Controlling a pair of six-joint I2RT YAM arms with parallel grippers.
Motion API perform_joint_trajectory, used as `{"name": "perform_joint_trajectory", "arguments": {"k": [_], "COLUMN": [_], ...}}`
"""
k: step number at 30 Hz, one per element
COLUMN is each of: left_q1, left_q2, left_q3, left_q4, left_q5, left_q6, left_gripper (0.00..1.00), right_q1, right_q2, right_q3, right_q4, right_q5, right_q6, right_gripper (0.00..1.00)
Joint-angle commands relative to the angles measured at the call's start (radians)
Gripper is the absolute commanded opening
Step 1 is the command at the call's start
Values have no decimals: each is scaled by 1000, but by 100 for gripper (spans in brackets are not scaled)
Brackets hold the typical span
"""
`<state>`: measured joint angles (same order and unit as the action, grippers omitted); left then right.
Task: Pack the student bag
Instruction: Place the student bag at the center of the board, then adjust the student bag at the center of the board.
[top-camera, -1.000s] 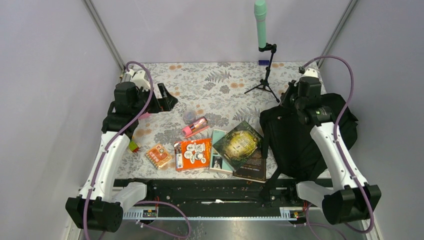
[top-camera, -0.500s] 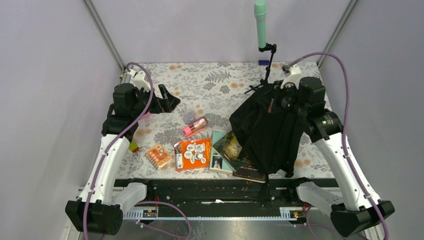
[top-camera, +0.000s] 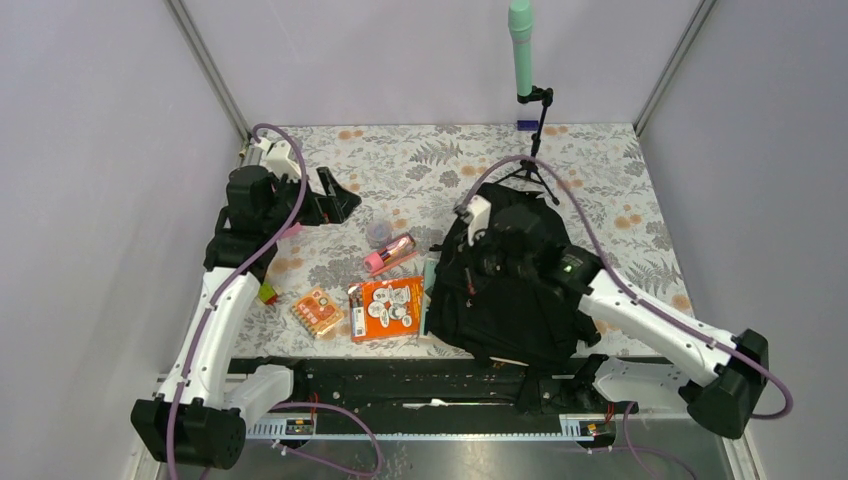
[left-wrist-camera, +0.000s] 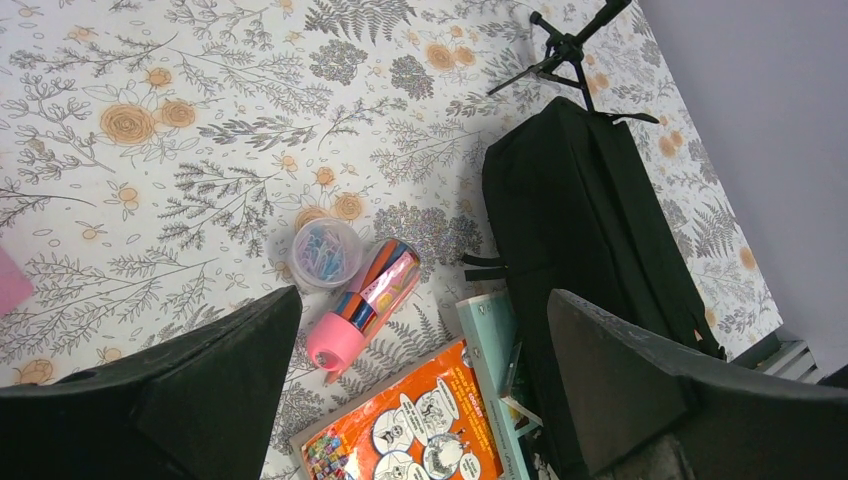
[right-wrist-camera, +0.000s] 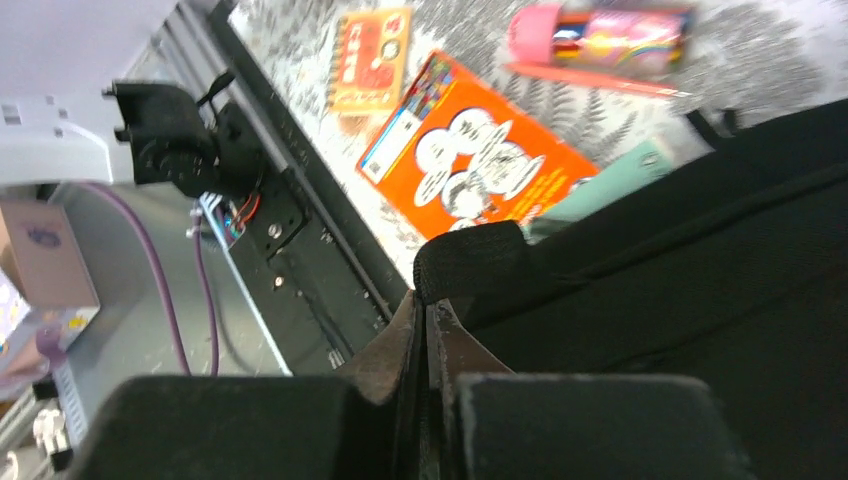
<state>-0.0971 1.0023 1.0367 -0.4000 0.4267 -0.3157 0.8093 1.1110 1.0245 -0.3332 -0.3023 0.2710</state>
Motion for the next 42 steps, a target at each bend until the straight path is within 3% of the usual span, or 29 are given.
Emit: {"name": "perform_joint_trajectory", "arguments": {"k": [1,3,4,5,6,8,11,13,18,23,27,35,38,42], "left_q1": [-3,-4,-4,-5,-8,-10,-13,-15,-16,-16,-16,-16,-14,-13], "left_q2": [28,41,45,47,47,46,45,45,42,35,32,20,15,14], "left_q3": [-7,-6,-6,-7,-7,-9,-10,-10,-11,-10,-10,-6,-6,-3], "left_q4": [47,47,47,47,47,47,48,47,47,46,46,35,32,27], "left_q5": [4,14,15,15,12,3,-6,-10,-10,-12,-12,-31,-44,-44], "left_q6": [-26,-32,-32,-33,-33,-31,-29,-29,-32,-32,-34,-36,-32,-32], "left_gripper": [99,99,99,99,99,99,99,99,99,99,99,99,99,99], "right_q1": [104,129,135,137,137,138,136,135,76,-84,-194,-453,-533,-582], "right_q2": [32,50,53,52,45,15,-31,-43,17,94,147,349,436,529], "right_q3": [-66,-88,-91,-91,-88,-77,-55,-29,81,130,131,169,202,232], "right_q4": [196,229,225,209,189,121,32,-35,-207,-251,-171,45,120,191], "right_q5": [22,39,59,89,142,306,532,641,816,766,768,662,515,450], "right_q6": [67,96,104,109,108,108,100,93,104,136,105,190,263,340], "right_gripper": [0,0,13,36,51,72,92,99,100,100,100,100,94,90]}}
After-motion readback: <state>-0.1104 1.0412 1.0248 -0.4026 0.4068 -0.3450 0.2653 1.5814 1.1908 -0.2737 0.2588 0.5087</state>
